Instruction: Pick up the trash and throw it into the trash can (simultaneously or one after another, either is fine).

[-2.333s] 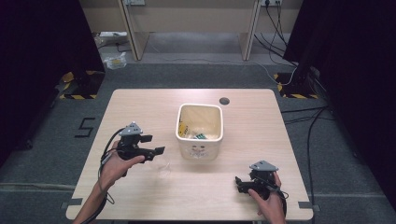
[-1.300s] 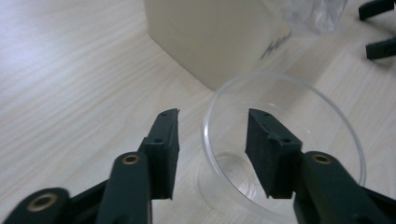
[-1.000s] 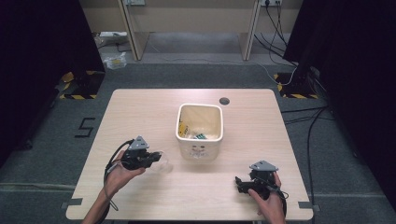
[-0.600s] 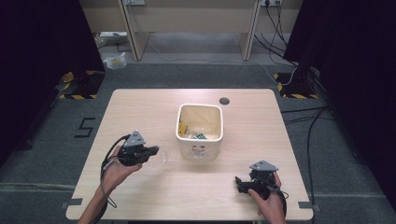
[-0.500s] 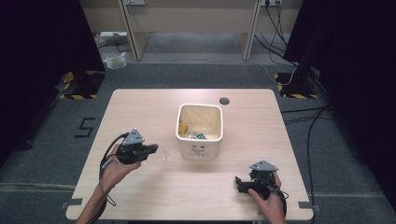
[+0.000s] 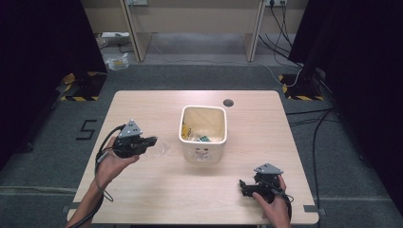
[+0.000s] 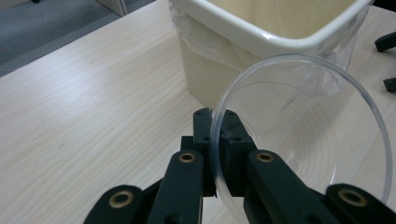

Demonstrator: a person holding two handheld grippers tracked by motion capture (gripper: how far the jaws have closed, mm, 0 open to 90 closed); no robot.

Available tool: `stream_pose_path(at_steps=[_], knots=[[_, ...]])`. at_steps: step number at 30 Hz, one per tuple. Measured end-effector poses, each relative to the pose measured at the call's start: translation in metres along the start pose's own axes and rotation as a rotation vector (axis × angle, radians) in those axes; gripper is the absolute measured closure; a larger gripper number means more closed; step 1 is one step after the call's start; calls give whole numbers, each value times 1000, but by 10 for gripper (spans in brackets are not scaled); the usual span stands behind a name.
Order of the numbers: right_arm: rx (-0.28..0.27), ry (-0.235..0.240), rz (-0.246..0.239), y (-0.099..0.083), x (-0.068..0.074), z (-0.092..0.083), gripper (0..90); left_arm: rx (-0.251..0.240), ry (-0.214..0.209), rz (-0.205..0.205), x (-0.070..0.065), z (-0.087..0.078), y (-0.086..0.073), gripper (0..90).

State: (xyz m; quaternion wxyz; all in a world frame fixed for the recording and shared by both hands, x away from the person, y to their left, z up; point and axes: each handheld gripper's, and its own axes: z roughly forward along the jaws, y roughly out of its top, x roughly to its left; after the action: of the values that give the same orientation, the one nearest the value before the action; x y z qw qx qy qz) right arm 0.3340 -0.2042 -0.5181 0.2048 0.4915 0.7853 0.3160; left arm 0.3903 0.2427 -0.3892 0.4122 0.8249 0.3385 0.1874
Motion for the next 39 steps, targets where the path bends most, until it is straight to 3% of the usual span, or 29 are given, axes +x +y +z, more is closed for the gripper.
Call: stream_pose_path(at_steps=[9,21,39], knots=[[0,0,0,0,0,0,4,-16,-1,3,8,-13,18,865],[1,0,-1,0,0,0,4,-27,-23,-20,14,-17,29,864],[0,0,2,0,0,0,4,-52,-32,7,15,-24,64,858]])
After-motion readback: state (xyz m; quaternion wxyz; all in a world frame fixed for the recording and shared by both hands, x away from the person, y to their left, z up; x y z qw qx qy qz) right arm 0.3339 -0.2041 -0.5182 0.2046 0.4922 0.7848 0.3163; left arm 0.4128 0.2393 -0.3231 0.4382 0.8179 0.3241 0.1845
